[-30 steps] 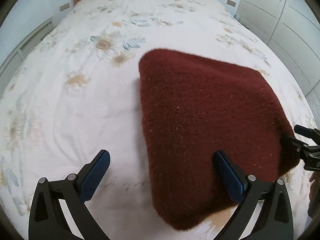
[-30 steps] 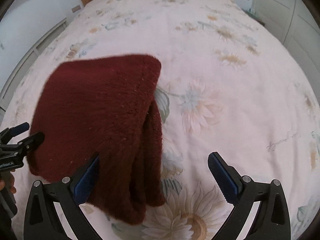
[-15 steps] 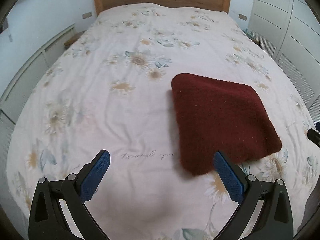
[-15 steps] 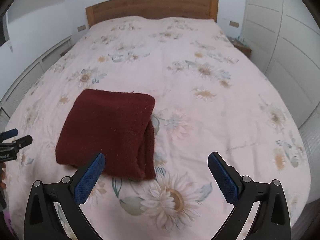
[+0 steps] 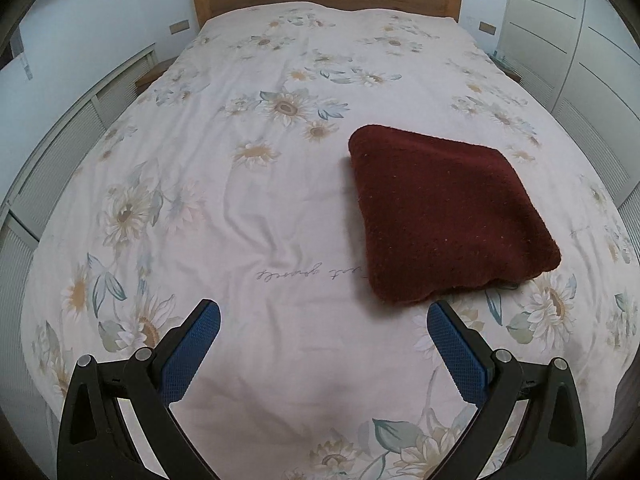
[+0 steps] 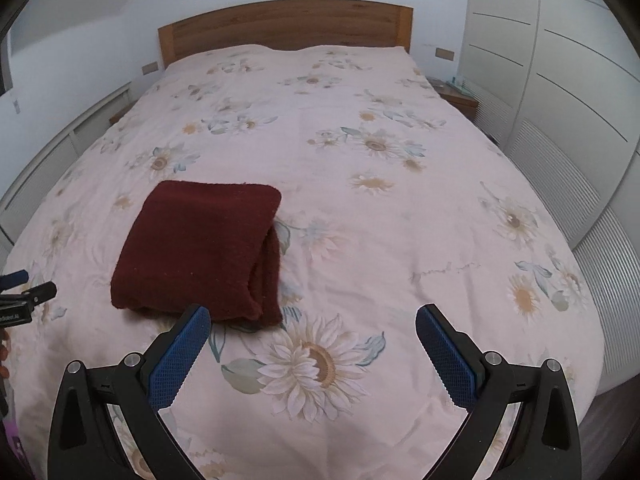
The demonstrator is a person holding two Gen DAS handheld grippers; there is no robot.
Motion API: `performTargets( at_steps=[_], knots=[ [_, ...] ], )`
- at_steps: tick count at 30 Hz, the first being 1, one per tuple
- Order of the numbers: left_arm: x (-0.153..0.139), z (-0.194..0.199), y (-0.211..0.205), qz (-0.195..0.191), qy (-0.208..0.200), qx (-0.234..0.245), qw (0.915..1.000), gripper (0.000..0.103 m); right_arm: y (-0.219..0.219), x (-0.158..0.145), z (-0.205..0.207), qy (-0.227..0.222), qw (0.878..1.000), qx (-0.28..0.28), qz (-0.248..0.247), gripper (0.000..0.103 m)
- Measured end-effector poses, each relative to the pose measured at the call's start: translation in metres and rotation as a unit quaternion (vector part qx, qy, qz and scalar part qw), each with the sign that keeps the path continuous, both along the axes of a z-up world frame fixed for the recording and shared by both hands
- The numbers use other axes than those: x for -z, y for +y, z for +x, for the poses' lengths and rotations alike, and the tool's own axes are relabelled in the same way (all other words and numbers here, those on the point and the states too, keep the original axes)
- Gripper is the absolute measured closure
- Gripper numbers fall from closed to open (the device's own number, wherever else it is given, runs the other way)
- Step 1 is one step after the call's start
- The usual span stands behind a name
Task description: Fold small clothes
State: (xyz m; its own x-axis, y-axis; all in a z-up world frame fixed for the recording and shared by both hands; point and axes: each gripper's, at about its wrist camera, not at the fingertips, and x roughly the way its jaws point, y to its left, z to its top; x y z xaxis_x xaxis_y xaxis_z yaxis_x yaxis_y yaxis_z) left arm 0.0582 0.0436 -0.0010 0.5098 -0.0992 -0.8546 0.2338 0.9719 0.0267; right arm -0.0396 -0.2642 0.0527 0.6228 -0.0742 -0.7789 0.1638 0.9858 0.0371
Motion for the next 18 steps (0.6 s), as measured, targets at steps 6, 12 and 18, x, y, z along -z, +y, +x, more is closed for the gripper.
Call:
performTargets(
  at_steps=[6,12,18],
  knots=[
    [0.0005,0.0001,0.0028,0.005,0.000,-0.003,1.0000,0.001,-0.0012,-0.0005,-0.0021,0.000,1.000,-0.001,0.001,0.001],
    [0.0015,-0.0003,0.0061,0.006,0.000,-0.006,1.0000,0.001,-0.0008,-0.0026,-0.0061,0.004,1.000,-0.002,0.000,0.001],
    [0.0017,-0.0002,0.0064,0.005,-0.001,-0.005,1.0000,0.001,0.0015,-0.0045,-0.0091,0.007,1.000,-0.004,-0.002,0.001]
  ],
)
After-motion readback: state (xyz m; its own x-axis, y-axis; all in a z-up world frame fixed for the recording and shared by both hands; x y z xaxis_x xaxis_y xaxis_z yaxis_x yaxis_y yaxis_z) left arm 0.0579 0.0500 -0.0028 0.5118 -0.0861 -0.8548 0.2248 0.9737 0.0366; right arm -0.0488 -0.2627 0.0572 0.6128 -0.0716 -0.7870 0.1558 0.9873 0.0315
